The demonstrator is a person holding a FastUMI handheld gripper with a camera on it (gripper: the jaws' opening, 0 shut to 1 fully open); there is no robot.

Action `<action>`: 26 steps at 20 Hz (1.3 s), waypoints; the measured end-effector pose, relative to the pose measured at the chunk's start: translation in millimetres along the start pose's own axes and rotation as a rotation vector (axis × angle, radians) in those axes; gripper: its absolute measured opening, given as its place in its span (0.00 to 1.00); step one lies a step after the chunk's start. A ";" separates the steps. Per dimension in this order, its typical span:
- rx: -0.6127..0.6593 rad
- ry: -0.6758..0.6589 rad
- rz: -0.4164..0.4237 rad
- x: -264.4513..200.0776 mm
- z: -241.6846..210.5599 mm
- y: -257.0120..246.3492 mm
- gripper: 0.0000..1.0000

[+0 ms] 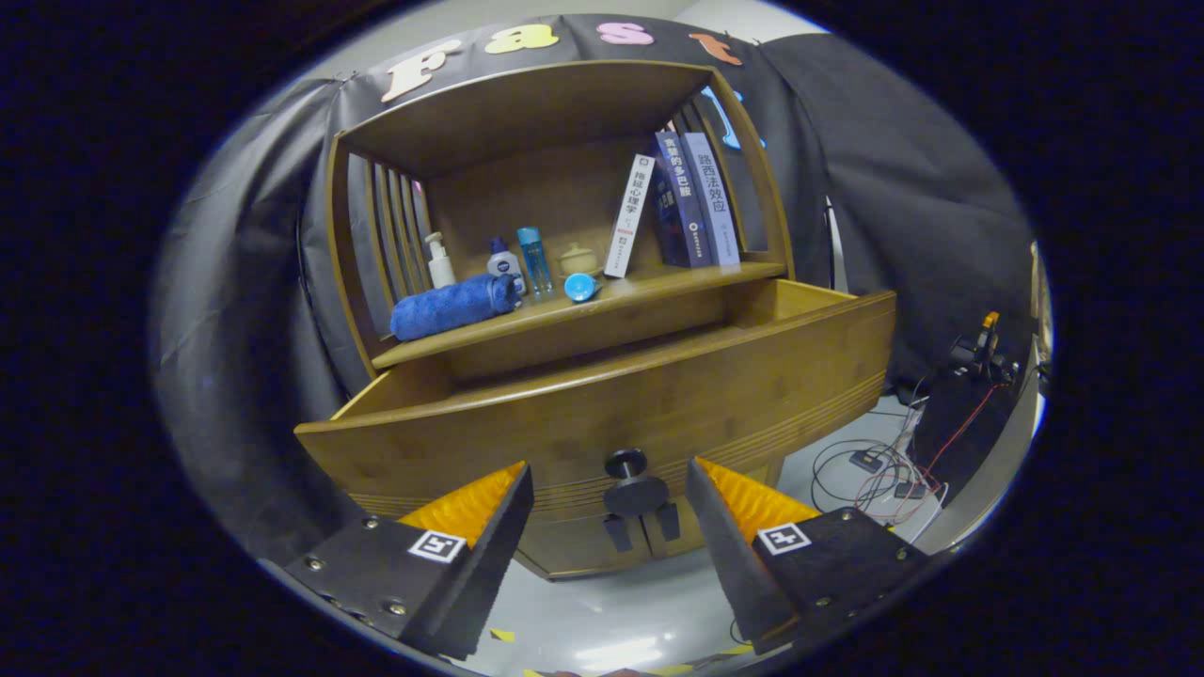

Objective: Pull open the drawer, take out the items inside it, and place them on the countertop above the cabinet.

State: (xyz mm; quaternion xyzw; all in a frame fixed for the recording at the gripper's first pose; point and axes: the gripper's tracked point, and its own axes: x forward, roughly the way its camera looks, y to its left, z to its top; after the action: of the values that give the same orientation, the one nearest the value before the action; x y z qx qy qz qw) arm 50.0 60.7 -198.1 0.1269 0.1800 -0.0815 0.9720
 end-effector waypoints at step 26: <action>-0.120 0.006 0.071 74.3 15.4 19.9 0.98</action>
State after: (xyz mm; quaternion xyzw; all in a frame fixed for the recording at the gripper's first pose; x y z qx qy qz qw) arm 127.6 67.1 -207.4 0.0752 0.1829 -0.0356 0.9796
